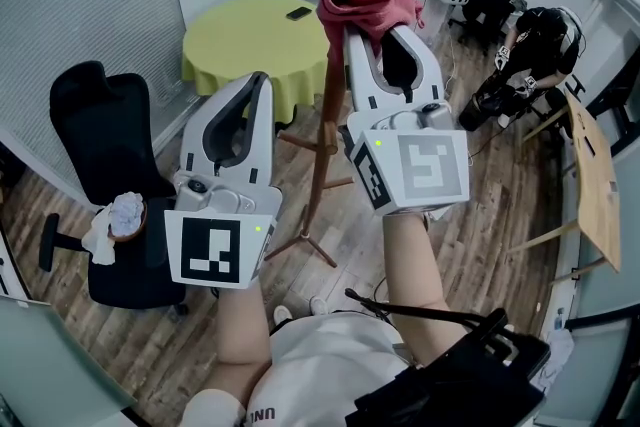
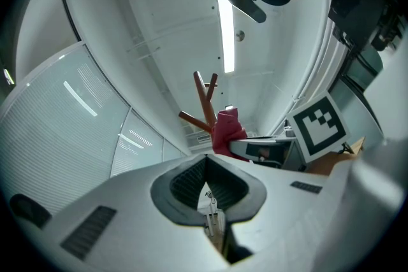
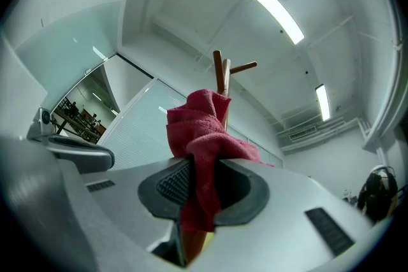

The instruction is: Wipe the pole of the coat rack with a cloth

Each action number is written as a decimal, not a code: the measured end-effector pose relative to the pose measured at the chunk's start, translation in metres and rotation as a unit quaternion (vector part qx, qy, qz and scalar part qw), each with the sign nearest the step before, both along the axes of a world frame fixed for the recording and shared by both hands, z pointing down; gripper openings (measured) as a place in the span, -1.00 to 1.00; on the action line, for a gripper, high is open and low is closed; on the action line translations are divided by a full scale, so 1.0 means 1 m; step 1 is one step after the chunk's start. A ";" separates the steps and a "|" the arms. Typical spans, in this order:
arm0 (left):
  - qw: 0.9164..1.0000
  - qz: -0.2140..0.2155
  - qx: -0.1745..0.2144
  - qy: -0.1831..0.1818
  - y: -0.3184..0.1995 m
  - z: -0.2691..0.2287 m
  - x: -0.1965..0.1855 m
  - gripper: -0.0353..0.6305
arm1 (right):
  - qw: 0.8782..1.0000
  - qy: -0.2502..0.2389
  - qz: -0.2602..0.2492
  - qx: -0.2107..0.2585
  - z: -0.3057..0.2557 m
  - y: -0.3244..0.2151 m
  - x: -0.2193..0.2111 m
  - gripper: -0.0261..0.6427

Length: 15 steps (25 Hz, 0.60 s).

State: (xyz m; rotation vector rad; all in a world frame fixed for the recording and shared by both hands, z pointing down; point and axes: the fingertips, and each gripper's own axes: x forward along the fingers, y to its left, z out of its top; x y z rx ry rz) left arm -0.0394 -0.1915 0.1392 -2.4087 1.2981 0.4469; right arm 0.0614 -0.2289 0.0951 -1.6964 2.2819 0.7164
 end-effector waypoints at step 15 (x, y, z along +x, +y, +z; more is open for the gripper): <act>1.000 -0.001 -0.015 -0.003 -0.002 0.012 0.000 -0.85 | 1.000 -0.007 0.007 -0.029 0.025 -0.003 0.005 -0.68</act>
